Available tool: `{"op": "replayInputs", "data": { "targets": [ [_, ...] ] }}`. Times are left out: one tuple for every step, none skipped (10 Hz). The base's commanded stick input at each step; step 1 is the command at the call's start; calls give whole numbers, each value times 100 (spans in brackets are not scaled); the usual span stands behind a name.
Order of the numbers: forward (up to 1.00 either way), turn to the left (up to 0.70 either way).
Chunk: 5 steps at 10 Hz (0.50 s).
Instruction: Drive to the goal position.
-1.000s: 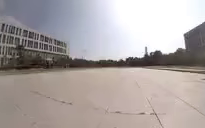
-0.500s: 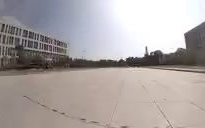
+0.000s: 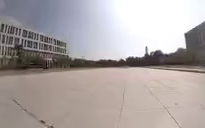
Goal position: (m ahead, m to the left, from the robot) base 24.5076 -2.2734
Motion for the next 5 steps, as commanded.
{"op": "replayInputs", "data": {
  "targets": [
    [67, 0],
    [67, 0],
    [66, 0],
    [66, 0],
    [66, 0]
  ]
}}
